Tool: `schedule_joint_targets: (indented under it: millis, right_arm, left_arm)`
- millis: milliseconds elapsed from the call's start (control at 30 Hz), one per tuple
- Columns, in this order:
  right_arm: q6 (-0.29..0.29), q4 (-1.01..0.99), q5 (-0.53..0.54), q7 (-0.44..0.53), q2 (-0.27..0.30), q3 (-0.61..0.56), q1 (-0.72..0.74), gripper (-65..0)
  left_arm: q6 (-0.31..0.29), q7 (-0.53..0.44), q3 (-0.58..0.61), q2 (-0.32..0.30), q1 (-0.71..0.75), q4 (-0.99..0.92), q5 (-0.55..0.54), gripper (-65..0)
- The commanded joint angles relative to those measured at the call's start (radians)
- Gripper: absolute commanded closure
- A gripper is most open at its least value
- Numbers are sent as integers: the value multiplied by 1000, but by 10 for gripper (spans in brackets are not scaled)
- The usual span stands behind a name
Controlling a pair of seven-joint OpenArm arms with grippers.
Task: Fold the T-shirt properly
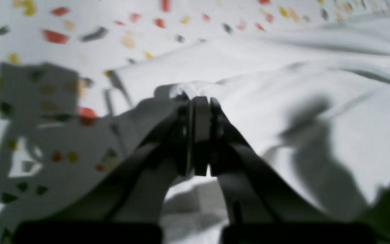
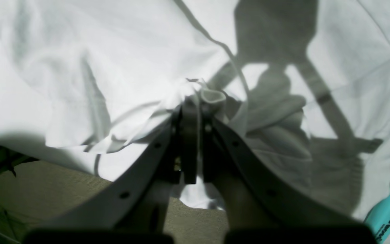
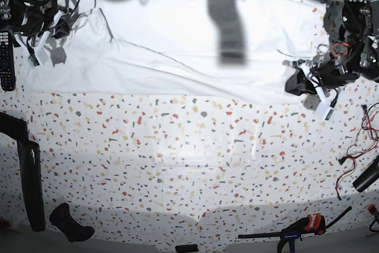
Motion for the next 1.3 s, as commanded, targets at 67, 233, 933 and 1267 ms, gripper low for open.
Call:
schedule_joint_targets:
  millis: [67, 233, 933, 1267]
  right_arm:
    - [4, 14, 16, 1, 22, 8, 5, 0]
    - [4, 14, 15, -7, 25, 8, 8, 0]
    - [4, 14, -116, -9, 41, 76, 82, 0]
    - [4, 14, -115, -10, 41, 166, 138, 0]
  left_arm:
    - [-28, 82, -5, -27, -12, 97, -119, 0]
    - [-28, 179, -5, -80, 22, 274, -246, 0]
    - [-66, -224, -5, -275, 320, 384, 159, 0]
    - [-66, -248, -5, -275, 334, 244, 158, 0]
